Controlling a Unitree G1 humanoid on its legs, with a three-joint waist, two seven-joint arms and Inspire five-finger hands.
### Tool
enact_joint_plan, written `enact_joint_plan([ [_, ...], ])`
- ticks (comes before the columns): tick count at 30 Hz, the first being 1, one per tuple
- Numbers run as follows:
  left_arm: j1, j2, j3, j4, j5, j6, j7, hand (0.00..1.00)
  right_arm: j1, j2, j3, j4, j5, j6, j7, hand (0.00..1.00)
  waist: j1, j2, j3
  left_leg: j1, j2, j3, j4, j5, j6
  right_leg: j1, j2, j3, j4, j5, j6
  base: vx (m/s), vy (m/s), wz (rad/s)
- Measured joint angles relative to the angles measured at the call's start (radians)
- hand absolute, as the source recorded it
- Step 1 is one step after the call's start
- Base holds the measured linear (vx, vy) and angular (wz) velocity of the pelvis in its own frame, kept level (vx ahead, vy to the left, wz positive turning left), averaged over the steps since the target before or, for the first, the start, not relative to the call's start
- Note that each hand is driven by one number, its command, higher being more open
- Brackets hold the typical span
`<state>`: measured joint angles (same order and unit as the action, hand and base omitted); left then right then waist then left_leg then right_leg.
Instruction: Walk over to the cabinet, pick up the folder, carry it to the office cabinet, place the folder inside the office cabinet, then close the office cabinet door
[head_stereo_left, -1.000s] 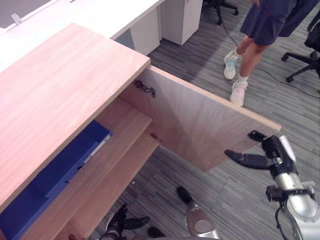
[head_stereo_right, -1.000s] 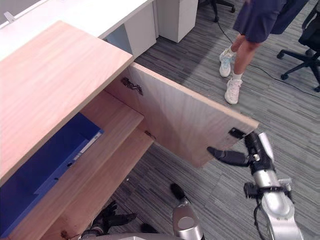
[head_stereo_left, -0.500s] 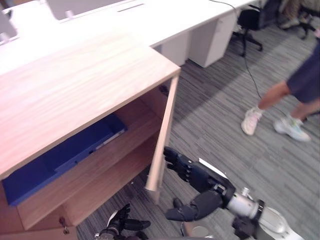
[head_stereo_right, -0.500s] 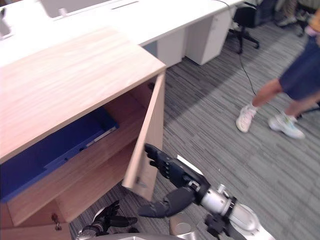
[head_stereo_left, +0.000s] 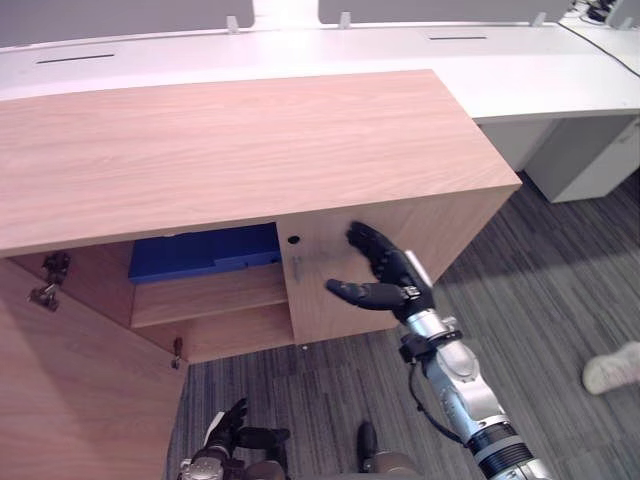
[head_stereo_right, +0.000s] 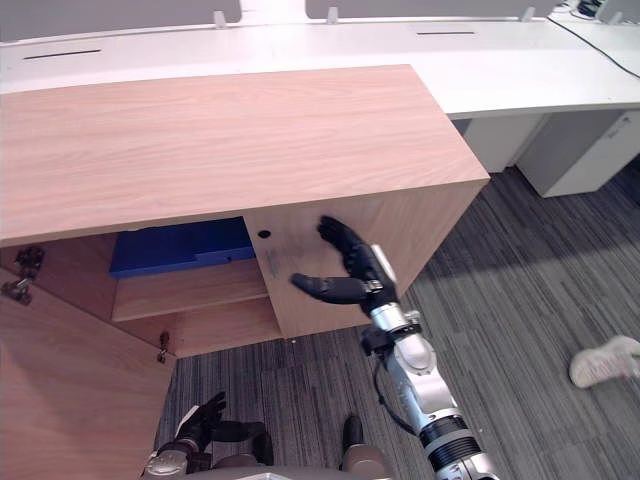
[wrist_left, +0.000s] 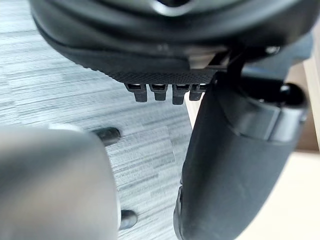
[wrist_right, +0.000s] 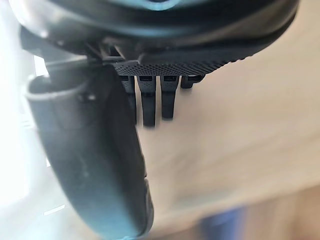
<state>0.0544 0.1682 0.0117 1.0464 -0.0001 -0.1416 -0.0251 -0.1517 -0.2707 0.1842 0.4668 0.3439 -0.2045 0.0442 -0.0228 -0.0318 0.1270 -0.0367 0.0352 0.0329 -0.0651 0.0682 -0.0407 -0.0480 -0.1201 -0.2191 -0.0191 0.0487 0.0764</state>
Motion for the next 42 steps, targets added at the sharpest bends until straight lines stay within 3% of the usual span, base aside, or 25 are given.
enact_joint_plan([
  [2,0.023,-0.001,0.005,-0.038,-0.021,-0.001,0.009,1.00,0.012,0.006,-0.024,0.047,-0.034,0.029,-0.039,1.00,0.017,0.006,0.003,-0.019,0.000,-0.057,-0.027,0.032,-0.007,0.003,0.001,-0.059,0.001,-0.006,0.000,-0.06,-0.033,0.87],
  [9,0.144,-0.029,0.115,-0.196,-0.115,-0.015,0.038,1.00,0.132,0.073,-0.064,0.117,-0.123,0.033,-0.052,1.00,0.086,0.035,0.017,-0.039,-0.031,-0.233,-0.028,0.054,-0.002,0.088,-0.018,-0.244,0.003,-0.052,0.011,0.01,-0.019,0.81],
  [15,0.174,-0.031,0.399,-0.288,-0.307,-0.026,0.069,1.00,0.161,0.139,-0.062,0.297,-0.193,0.056,-0.053,1.00,0.151,0.041,0.021,-0.043,-0.057,-0.333,-0.023,0.061,-0.003,0.135,-0.030,-0.346,0.017,-0.085,0.010,0.08,-0.025,0.58],
  [18,0.175,-0.006,0.467,-0.354,-0.418,-0.043,0.098,1.00,0.158,0.139,-0.059,0.306,-0.200,0.061,-0.058,1.00,0.178,0.042,0.021,-0.052,-0.064,-0.367,-0.023,0.065,-0.005,0.140,-0.031,-0.371,0.022,-0.092,0.005,0.02,-0.010,0.37],
  [23,0.174,0.037,0.472,-0.590,-0.456,-0.072,0.132,1.00,0.130,0.126,-0.047,0.306,-0.200,0.063,-0.069,1.00,0.215,0.044,0.029,-0.086,-0.082,-0.461,-0.023,0.088,-0.011,0.141,-0.037,-0.443,0.050,-0.121,0.003,-0.05,-0.021,0.54],
  [29,0.173,0.123,0.470,-0.831,-0.442,-0.115,0.172,1.00,0.127,0.119,0.005,0.305,-0.211,0.063,-0.047,1.00,0.234,0.042,0.033,-0.121,-0.084,-0.513,-0.028,0.090,-0.024,0.115,-0.037,-0.467,0.105,-0.174,0.016,-0.07,-0.049,0.34],
  [35,0.125,0.184,0.356,-0.899,-0.365,-0.126,0.139,1.00,0.147,0.106,-0.004,0.305,-0.211,0.063,-0.044,1.00,0.217,0.032,0.037,-0.131,-0.086,-0.536,-0.023,0.110,-0.029,0.094,-0.042,-0.393,0.148,-0.198,0.006,-0.01,-0.038,0.14],
  [42,0.113,0.212,0.360,-0.891,-0.310,-0.122,0.179,1.00,0.181,0.104,-0.022,0.303,-0.210,0.067,-0.037,1.00,0.213,0.007,0.038,-0.135,-0.056,-0.494,-0.028,0.111,-0.036,0.065,-0.031,-0.348,0.161,-0.198,0.006,-0.07,-0.040,-0.18],
])
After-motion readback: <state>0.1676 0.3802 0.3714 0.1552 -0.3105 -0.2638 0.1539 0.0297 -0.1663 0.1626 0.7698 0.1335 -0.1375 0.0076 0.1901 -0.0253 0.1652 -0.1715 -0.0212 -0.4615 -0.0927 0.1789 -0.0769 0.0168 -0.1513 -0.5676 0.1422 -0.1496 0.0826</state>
